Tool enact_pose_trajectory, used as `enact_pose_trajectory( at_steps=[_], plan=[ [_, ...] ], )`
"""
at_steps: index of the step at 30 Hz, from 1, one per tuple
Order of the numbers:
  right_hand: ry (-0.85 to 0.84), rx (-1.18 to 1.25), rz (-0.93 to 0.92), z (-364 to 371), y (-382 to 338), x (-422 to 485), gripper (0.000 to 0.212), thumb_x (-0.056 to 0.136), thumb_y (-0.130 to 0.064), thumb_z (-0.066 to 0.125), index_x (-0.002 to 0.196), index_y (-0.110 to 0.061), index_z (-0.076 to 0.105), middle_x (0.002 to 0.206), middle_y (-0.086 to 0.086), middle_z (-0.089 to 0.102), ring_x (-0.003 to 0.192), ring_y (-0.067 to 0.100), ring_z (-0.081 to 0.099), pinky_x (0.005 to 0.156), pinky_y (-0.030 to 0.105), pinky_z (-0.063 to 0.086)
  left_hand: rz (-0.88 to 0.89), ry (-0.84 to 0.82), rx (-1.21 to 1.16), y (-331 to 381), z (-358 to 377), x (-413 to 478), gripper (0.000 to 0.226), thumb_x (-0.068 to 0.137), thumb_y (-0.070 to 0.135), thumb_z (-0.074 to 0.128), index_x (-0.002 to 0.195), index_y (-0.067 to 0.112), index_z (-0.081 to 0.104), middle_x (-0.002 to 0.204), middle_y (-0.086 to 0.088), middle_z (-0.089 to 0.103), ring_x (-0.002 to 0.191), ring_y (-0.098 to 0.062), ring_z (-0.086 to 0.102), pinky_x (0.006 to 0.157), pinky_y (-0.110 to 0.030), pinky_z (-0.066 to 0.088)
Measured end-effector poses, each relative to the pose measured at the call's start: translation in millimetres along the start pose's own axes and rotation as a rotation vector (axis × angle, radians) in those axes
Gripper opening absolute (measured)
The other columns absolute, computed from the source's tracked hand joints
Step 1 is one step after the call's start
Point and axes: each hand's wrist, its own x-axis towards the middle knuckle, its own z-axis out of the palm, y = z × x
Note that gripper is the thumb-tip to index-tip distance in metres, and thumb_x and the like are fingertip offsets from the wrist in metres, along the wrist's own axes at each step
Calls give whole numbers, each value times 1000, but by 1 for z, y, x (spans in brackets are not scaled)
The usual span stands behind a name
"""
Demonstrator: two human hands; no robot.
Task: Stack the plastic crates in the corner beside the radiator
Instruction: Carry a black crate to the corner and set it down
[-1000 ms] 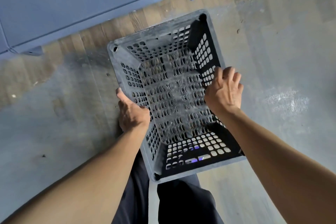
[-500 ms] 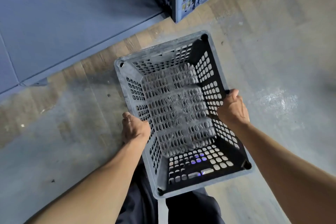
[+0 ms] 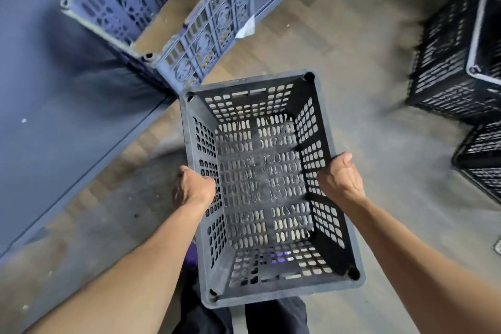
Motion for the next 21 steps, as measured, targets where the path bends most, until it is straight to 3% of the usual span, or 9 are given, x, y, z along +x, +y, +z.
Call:
enact_pose_trajectory(
  at_steps=[3,8,12,16,21],
  plan=[
    [44,1,-28,-29,13,-2,8,94,-7,40,99,-6,35,97,18,57,88,35,58,71,45,44,72,9,44,33,-8,-13,35,91,20,60,119,4,46,118,-17,61,105,-38,61,74,-38,44],
    [90,67,-11,-72,25,-2,10,93,-11,43,98,-7,36,91,12,55,76,26,54,67,41,41,172,14,91,91,-23,-31,39,92,20,58,124,5,43,130,-19,55,119,-40,53,94,-45,44],
    [121,132,37,-100,24,1,12,94,-14,42,102,-6,38,94,13,55,72,20,50,65,41,44,256,19,123,139,-33,-41,37,94,18,56,124,4,43,128,-19,56,117,-39,55,90,-43,44],
    [164,224,139,-122,10,10,30,99,-21,34,118,0,41,111,20,58,94,30,56,90,53,48,333,32,146,184,-41,-40,38,94,15,58,127,1,45,128,-19,56,119,-37,54,94,-43,43],
    [230,275,220,-141,-18,25,23,104,-21,26,89,-10,40,105,16,57,87,25,53,88,47,46,404,15,164,235,-50,-23,48,93,15,58,135,-2,41,136,-23,49,126,-41,48,102,-47,40]
  ],
)
